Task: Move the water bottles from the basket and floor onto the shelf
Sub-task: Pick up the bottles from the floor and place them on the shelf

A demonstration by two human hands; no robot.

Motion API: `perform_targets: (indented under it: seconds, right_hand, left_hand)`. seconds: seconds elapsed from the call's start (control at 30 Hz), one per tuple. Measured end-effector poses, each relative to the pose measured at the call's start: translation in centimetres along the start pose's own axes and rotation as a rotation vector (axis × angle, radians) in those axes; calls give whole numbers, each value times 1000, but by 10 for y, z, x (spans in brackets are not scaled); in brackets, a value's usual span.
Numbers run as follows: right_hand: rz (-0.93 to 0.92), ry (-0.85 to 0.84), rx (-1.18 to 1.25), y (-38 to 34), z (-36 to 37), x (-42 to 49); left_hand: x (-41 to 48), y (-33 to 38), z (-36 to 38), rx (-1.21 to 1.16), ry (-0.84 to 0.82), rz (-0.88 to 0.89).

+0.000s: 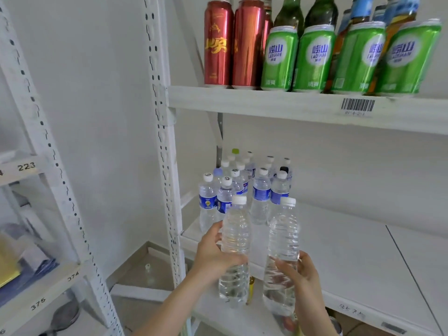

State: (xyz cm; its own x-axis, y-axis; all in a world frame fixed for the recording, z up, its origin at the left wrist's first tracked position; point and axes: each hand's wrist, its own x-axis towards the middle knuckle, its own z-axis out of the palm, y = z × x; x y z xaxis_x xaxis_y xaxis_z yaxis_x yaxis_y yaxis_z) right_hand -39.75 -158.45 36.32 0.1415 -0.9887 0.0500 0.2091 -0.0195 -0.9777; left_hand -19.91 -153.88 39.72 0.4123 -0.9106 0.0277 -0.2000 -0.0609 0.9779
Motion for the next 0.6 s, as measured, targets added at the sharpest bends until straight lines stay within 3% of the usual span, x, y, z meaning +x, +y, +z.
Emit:
perform_targets:
  seconds: [0.3,0.6]
  right_hand:
    - [-35,86,-66,18,21,83]
    - [10,71,-141,29,2,159]
  left_hand:
    - [110,-16,28,116,-158,15]
    - [161,-28,67,63,-77,16]
